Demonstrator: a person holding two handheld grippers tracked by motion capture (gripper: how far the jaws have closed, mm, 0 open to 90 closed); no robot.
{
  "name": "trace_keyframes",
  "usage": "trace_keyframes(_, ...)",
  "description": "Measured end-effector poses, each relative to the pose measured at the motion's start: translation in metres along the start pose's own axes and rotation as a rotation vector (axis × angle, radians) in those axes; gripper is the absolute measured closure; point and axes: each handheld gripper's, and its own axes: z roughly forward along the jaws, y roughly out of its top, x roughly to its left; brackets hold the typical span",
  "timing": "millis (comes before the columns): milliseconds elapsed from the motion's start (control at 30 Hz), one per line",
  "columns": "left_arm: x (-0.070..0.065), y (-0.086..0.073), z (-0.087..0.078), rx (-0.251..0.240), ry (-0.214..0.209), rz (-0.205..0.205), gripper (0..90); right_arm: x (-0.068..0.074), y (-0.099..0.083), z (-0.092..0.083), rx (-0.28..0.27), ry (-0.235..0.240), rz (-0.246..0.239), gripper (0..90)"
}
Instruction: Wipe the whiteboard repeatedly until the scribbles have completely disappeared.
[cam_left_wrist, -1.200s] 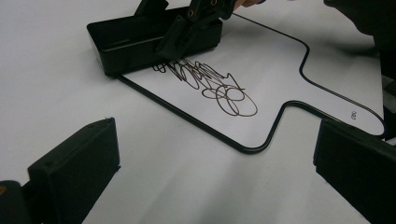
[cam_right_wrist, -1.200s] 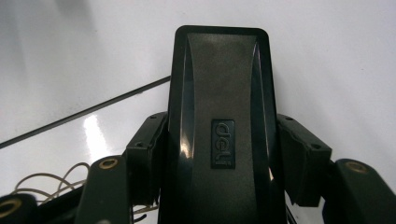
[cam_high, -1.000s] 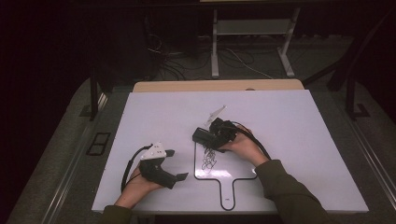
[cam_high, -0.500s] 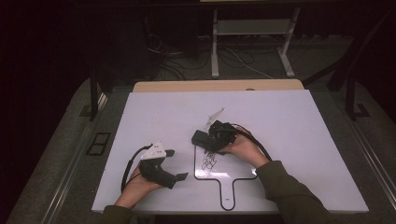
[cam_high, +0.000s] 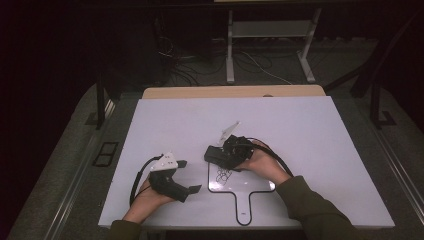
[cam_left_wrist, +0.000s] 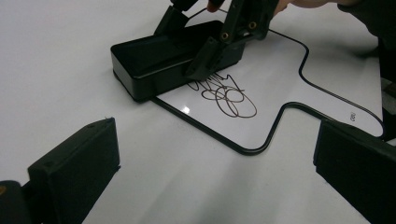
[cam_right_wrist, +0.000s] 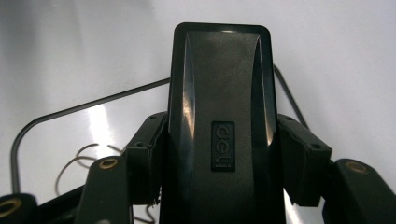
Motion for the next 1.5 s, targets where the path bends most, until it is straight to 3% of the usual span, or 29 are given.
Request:
trace_keyframes(467, 0.0, 0.0, 0.0, -0.001, 0.002, -0.002, 0.0, 0.023, -0.006, -0.005, 0.006, 0.031, -0.057, 38.7)
trace_keyframes(800, 0.0, 0.0, -0.001, 0.0, 0.004, 0.003, 0.0, 0.051, -0.01, -0.01, 0.013, 0.073, -0.113, 38.7)
trace_keyframes(1000, -0.001, 0.0, -0.001, 0.001, 0.004, -0.002, 0.0, 0.062, -0.01, -0.012, 0.02, 0.075, -0.136, 38.7)
trace_keyframes(1167, -0.001, 0.0, -0.001, -0.002, 0.005, 0.002, 0.0, 0.053, -0.008, -0.009, 0.014, 0.072, -0.113, 38.8)
trace_keyframes(1500, -0.001, 0.0, -0.001, -0.002, 0.003, -0.001, 0.0, 0.02, 0.001, -0.001, 0.007, 0.026, -0.041, 38.8)
